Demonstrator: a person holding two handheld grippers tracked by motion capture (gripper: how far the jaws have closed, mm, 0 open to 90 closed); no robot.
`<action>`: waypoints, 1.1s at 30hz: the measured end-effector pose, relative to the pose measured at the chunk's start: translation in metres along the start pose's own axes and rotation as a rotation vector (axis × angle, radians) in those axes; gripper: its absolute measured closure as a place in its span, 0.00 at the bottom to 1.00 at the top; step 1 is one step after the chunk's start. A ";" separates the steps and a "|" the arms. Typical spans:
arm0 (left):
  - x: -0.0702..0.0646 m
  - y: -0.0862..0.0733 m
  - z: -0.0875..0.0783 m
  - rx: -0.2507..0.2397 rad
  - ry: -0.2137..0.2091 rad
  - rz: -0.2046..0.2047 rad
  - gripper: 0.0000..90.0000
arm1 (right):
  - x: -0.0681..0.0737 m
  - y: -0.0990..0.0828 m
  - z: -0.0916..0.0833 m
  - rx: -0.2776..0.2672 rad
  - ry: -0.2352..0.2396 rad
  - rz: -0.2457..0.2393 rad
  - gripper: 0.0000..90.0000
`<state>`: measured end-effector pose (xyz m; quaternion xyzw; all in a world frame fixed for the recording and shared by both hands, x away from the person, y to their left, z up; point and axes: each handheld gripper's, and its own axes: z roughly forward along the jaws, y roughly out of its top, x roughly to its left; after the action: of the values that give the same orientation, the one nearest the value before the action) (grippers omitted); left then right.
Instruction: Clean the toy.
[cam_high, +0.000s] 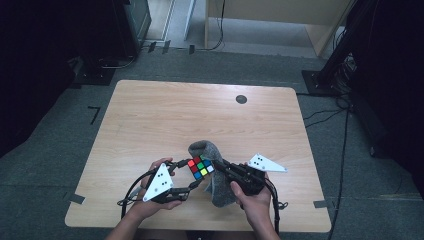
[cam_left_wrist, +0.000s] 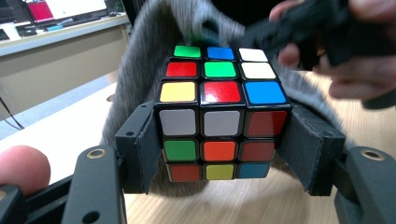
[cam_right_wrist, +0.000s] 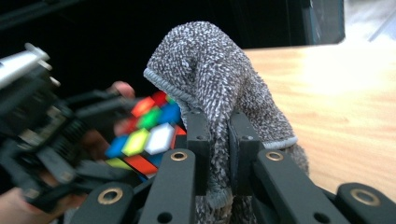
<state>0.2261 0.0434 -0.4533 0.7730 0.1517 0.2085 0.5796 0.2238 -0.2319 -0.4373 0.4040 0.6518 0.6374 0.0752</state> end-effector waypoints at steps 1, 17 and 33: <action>0.000 0.000 0.000 -0.001 0.000 -0.002 0.39 | 0.001 0.001 -0.001 -0.006 0.003 -0.002 0.92; 0.016 -0.002 -0.010 -0.005 0.061 -0.024 0.39 | -0.031 -0.018 0.006 0.217 -0.341 -0.109 0.79; 0.021 0.000 -0.015 -0.026 0.069 -0.043 0.39 | -0.019 0.016 -0.027 0.157 -0.231 -0.085 0.91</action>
<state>0.2366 0.0657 -0.4465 0.7542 0.1853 0.2244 0.5886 0.2270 -0.2664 -0.4260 0.4514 0.7032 0.5299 0.1447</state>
